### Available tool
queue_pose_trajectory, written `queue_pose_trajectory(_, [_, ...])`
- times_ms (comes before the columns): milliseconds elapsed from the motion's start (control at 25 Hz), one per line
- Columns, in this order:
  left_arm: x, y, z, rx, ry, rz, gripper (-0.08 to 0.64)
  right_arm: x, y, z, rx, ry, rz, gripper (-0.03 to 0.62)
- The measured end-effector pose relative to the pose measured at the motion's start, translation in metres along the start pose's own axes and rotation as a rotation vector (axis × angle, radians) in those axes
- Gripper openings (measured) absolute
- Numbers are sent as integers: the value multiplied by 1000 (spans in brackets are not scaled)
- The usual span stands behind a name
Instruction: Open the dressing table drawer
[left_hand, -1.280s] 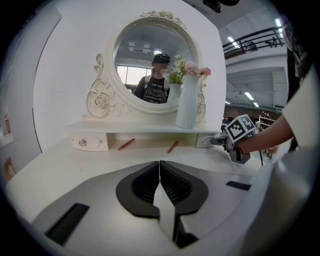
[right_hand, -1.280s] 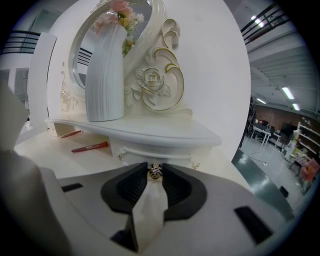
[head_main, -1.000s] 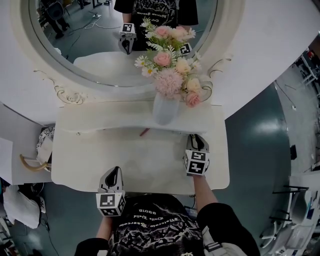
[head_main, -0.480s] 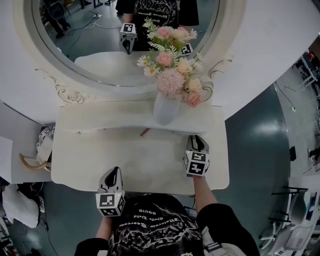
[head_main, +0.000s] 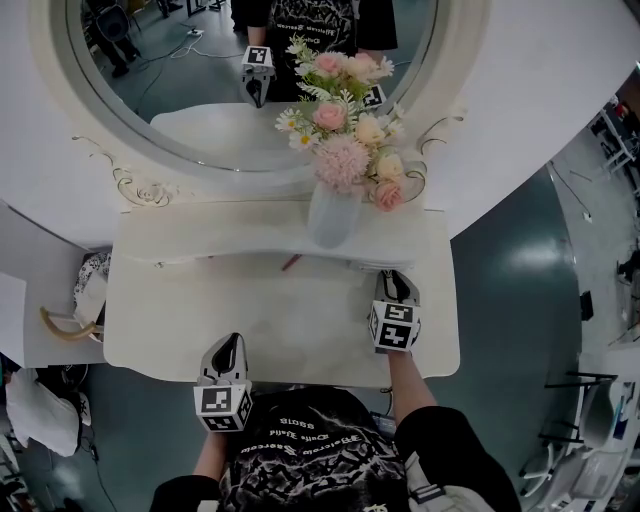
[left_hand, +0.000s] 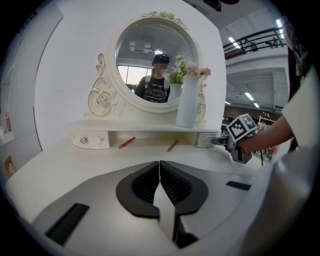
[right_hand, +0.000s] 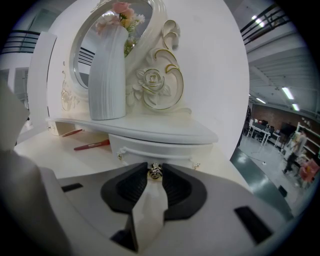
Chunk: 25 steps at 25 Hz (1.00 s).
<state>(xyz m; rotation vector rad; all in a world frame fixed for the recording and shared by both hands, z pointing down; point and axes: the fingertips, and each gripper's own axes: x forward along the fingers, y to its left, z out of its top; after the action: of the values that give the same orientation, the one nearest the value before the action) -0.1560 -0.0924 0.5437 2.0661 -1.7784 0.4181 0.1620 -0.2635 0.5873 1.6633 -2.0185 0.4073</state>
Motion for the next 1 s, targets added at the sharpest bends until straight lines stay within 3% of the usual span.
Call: queue_pose_trajectory(1000, [-12,4,-5,-2,-8,16,17,-10,3,-10,0,12,-5,100])
